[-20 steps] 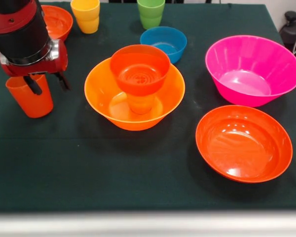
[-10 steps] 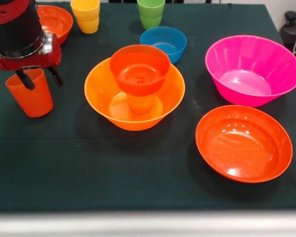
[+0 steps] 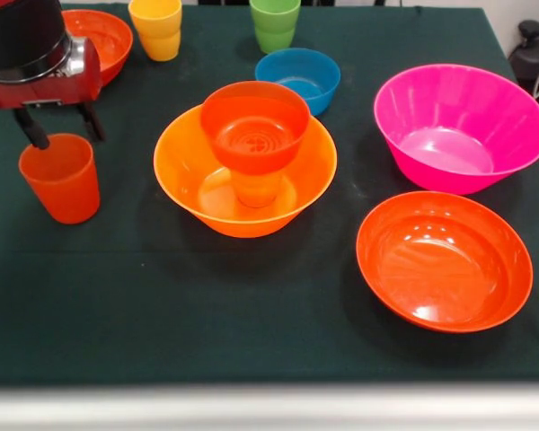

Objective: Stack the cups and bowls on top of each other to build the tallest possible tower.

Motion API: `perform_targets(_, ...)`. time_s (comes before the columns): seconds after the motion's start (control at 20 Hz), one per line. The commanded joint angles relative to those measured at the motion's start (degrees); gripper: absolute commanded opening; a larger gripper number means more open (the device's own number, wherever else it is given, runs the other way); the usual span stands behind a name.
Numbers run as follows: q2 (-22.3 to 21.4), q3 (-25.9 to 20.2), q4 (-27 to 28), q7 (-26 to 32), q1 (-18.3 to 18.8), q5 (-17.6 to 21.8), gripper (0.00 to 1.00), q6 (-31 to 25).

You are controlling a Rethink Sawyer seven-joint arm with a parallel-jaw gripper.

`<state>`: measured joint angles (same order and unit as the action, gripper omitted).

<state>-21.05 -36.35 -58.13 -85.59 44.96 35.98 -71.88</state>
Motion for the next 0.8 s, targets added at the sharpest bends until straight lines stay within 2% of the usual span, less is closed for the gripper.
perform_targets(0.05, -0.85, 1.65, -3.90, 11.50, -2.96, 0.75, 1.00, -5.12)
perform_targets(0.55, -0.27, 1.65, -4.45, 10.27, -3.14, 0.82, 1.00, -3.20)
perform_targets(0.8, -0.28, 2.17, -6.73, 6.72, -3.36, 0.96, 1.00, 0.50)
